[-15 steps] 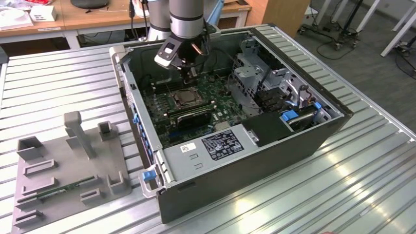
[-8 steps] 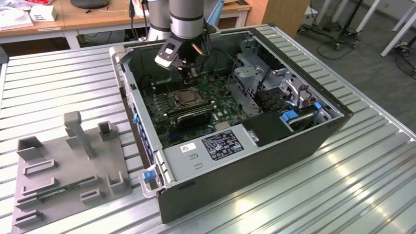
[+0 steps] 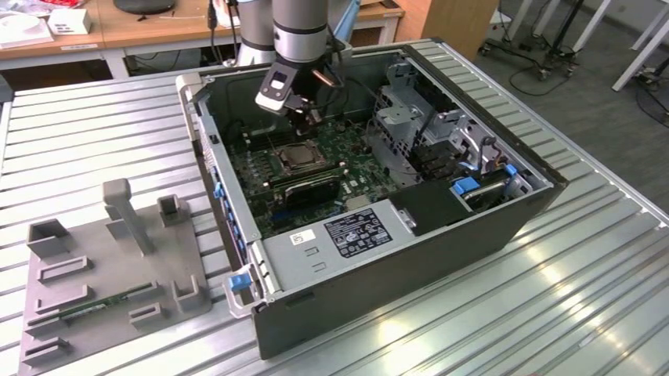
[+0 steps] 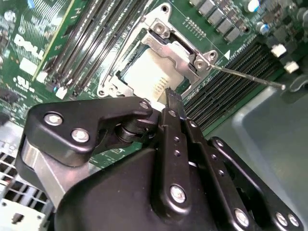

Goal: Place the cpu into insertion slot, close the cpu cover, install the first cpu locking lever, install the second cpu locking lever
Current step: 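Close the cpu cover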

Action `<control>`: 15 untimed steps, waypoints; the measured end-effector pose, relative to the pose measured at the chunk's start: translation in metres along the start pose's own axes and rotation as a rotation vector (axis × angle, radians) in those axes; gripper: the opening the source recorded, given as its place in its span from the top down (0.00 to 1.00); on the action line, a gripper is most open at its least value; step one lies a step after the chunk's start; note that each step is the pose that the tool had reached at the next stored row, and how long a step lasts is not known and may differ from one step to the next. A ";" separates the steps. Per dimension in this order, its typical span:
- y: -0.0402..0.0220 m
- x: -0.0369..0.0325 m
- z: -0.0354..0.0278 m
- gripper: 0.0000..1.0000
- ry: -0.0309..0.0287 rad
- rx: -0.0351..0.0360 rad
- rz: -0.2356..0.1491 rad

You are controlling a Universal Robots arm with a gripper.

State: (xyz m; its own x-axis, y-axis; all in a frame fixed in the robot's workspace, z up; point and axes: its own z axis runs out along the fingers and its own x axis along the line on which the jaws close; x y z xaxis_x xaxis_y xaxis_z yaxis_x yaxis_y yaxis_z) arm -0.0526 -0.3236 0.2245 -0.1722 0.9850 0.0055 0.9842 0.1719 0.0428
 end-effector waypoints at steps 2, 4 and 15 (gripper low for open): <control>0.0000 0.0000 0.0001 0.89 -0.0030 0.0009 -0.024; 0.0000 0.0001 0.0001 0.89 -0.0113 0.0033 -0.040; 0.0000 0.0003 0.0000 0.89 -0.0333 0.0111 -0.106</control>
State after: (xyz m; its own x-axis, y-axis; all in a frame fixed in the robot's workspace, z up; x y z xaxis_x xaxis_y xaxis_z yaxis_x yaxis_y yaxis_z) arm -0.0526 -0.3233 0.2245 -0.2744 0.9611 -0.0317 0.9609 0.2754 0.0303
